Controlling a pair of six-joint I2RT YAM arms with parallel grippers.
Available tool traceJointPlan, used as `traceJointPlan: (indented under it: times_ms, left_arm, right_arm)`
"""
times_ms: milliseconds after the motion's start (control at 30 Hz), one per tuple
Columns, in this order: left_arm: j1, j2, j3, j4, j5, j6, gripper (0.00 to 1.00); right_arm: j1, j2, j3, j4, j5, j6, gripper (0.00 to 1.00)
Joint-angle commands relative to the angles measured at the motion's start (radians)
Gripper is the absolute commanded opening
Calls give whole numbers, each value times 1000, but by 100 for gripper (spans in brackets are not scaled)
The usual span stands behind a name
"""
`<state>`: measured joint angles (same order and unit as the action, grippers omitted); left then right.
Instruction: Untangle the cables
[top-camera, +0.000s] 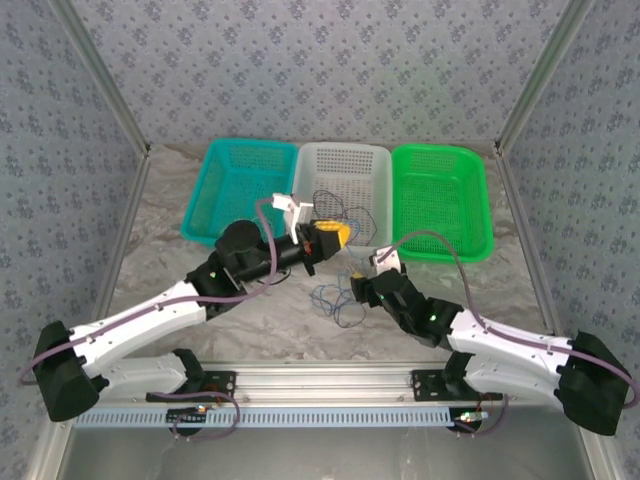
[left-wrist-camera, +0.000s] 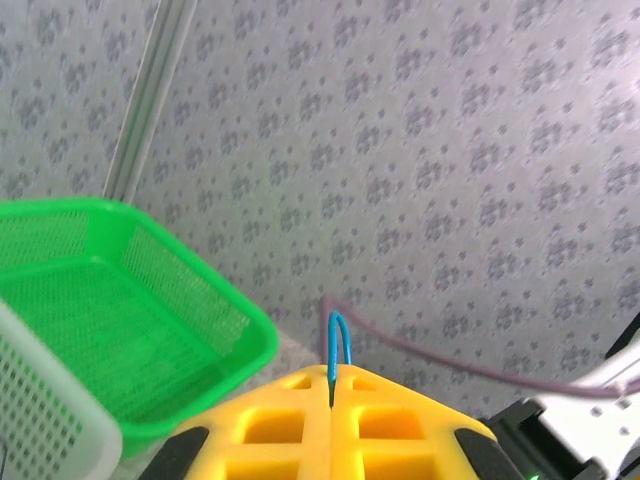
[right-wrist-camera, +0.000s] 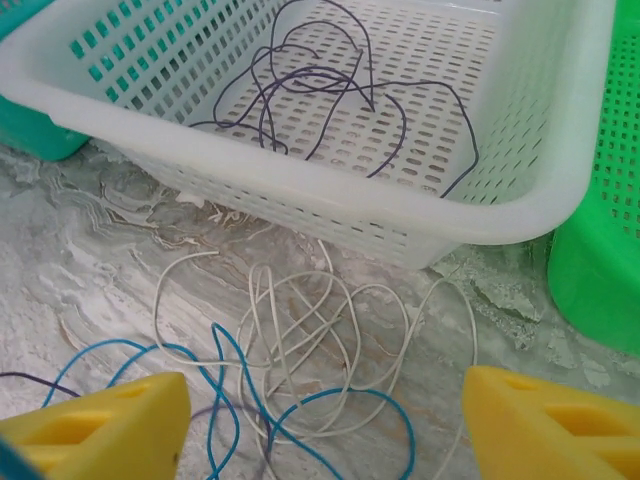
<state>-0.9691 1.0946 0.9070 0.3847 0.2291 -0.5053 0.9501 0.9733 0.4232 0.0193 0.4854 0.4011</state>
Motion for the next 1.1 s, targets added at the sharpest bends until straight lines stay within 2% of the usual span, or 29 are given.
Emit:
traceJointPlan:
  times_ms: [0, 233, 533, 767, 1067]
  left_arm:
    - [-3, -33, 73, 20, 30, 35, 0]
    - [-3, -41, 187, -23, 58, 78, 0]
    - [-2, -60, 312, -62, 65, 102, 0]
    - [-2, -60, 422, -90, 39, 126, 0]
    - [0, -64, 526, -97, -2, 131, 0]
  right_arm:
    - [-5, 4, 11, -4, 3, 86, 68]
    - [-4, 2, -26, -47, 34, 182, 63]
    - [0, 11, -57, -23, 25, 215, 61]
    - [1, 13, -71, -43, 25, 220, 59]
    - [0, -8, -98, -101, 74, 308, 59]
